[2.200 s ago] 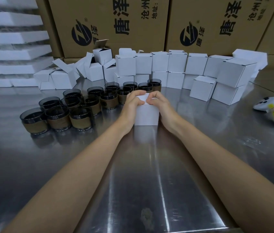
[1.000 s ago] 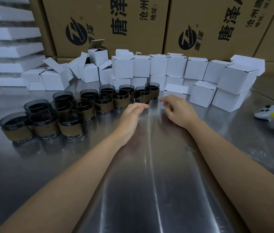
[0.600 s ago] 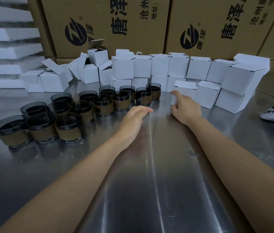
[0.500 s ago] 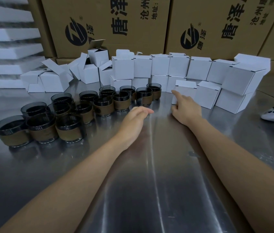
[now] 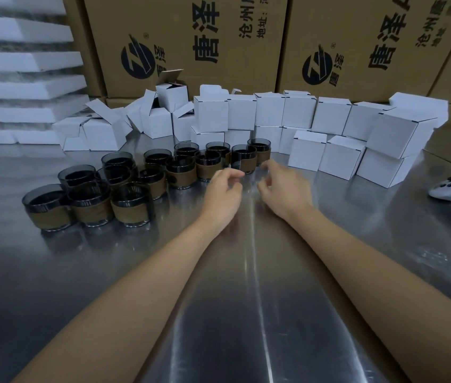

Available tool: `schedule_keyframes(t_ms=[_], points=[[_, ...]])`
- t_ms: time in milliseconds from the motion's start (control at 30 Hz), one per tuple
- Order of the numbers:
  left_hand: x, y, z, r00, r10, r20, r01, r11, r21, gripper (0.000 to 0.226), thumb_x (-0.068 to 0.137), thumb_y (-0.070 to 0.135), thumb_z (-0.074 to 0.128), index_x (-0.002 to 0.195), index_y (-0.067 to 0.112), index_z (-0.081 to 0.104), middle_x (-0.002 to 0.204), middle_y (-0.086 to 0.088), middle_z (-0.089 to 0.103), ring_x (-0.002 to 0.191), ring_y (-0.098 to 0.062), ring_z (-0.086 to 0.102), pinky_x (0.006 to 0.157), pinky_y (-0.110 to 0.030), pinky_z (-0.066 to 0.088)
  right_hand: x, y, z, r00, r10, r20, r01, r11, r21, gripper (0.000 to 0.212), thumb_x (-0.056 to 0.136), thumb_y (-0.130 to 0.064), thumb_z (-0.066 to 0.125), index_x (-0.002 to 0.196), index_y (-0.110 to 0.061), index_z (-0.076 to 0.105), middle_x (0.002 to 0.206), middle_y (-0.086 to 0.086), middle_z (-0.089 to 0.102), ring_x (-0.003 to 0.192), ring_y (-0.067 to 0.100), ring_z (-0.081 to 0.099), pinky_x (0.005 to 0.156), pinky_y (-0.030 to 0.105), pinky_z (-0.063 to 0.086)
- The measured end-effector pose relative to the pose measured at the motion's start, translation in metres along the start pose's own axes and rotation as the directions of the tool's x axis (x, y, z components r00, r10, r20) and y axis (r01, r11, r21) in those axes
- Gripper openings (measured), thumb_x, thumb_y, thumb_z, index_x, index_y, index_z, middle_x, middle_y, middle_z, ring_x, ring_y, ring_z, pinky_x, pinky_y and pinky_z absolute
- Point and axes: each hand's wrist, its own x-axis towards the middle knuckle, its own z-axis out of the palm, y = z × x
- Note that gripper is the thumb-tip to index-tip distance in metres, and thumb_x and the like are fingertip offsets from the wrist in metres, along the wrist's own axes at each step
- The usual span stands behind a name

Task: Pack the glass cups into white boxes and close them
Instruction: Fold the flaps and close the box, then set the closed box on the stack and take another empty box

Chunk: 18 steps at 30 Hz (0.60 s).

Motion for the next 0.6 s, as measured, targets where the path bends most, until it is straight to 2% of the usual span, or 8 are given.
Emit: schedule_keyframes(t_ms=[67, 200, 267, 333, 400, 500, 600], points=[[0.000, 0.001, -0.003, 0.998, -0.022, -0.058, 0.019, 0.999, -0.048, 0.034, 0.091, -0.005, 0.043, 0.116, 0.008, 0.062, 0.121, -0.008, 0.059, 0.108, -0.017, 0.057, 0.100, -0.035, 0.046, -0.010, -0.018, 0.002, 0.999, -0.042, -0.024, 0.043, 0.999, 0.021, 0.019, 0.094, -0.032, 0.046, 0.107, -0.020, 0.052, 0.098, 0.003, 0.067, 0.092, 0.030, 0.062, 0.064, 0.032, 0.034], [-0.001, 0.000, -0.004, 0.989, 0.038, -0.145, -0.047, 0.997, -0.059, 0.033, 0.088, -0.011, 0.044, 0.109, 0.005, 0.064, 0.118, -0.010, 0.058, 0.099, -0.010, 0.055, 0.089, -0.016, 0.044, -0.025, -0.042, 0.000, 0.993, -0.100, -0.061, 0.101, 0.995, 0.012, 0.021, 0.098, -0.039, 0.040, 0.085, -0.022, 0.042, 0.087, 0.004, 0.067, 0.083, 0.030, 0.062, 0.060, 0.032, 0.027], [-0.001, 0.000, -0.004, 0.988, 0.065, -0.138, -0.067, 0.998, -0.014, 0.035, 0.084, -0.015, 0.041, 0.103, 0.003, 0.065, 0.116, -0.012, 0.057, 0.098, -0.011, 0.055, 0.086, -0.011, 0.043, -0.029, -0.046, -0.001, 0.989, -0.148, 0.006, 0.148, 0.989, -0.021, 0.021, 0.098, -0.034, 0.038, 0.085, -0.021, 0.049, 0.090, 0.008, 0.068, 0.086, 0.033, 0.062, 0.060, 0.032, 0.026], [-0.002, 0.001, -0.003, 0.989, 0.090, -0.119, -0.086, 0.996, 0.036, 0.036, 0.082, -0.016, 0.040, 0.098, 0.003, 0.066, 0.112, -0.011, 0.057, 0.096, -0.012, 0.056, 0.082, -0.004, 0.039, -0.029, -0.045, -0.003, 0.982, -0.175, 0.075, 0.178, 0.983, -0.034, 0.024, 0.096, -0.029, 0.039, 0.094, -0.018, 0.060, 0.094, 0.010, 0.068, 0.090, 0.034, 0.062, 0.061, 0.032, 0.027], [-0.006, 0.001, -0.003, 0.983, 0.140, -0.119, -0.130, 0.988, 0.087, 0.035, 0.081, -0.017, 0.040, 0.095, 0.002, 0.067, 0.111, -0.008, 0.056, 0.098, -0.012, 0.055, 0.084, -0.004, 0.038, -0.029, -0.044, -0.004, 0.975, -0.187, 0.121, 0.192, 0.981, -0.027, 0.024, 0.094, -0.027, 0.041, 0.100, -0.018, 0.062, 0.094, 0.011, 0.067, 0.089, 0.035, 0.062, 0.061, 0.032, 0.029], [-0.010, 0.007, -0.008, 0.953, 0.247, -0.174, -0.221, 0.962, 0.158, 0.036, 0.079, -0.017, 0.042, 0.095, 0.002, 0.068, 0.110, 0.000, 0.052, 0.107, -0.011, 0.052, 0.094, -0.015, 0.040, -0.025, -0.046, -0.001, 0.962, -0.186, 0.200, 0.208, 0.973, -0.097, 0.023, 0.092, -0.031, 0.041, 0.091, -0.017, 0.060, 0.095, 0.012, 0.066, 0.090, 0.035, 0.062, 0.063, 0.031, 0.031], [0.006, 0.025, -0.027, 0.914, 0.262, -0.311, -0.229, 0.963, 0.139, 0.033, 0.082, -0.011, 0.045, 0.093, 0.010, 0.068, 0.111, 0.003, 0.051, 0.102, -0.002, 0.051, 0.085, -0.004, 0.036, -0.014, -0.053, 0.007, 0.972, -0.098, 0.213, 0.137, 0.974, -0.180, 0.027, 0.094, -0.035, 0.041, 0.083, -0.017, 0.058, 0.099, 0.012, 0.066, 0.093, 0.033, 0.062, 0.065, 0.031, 0.031]])
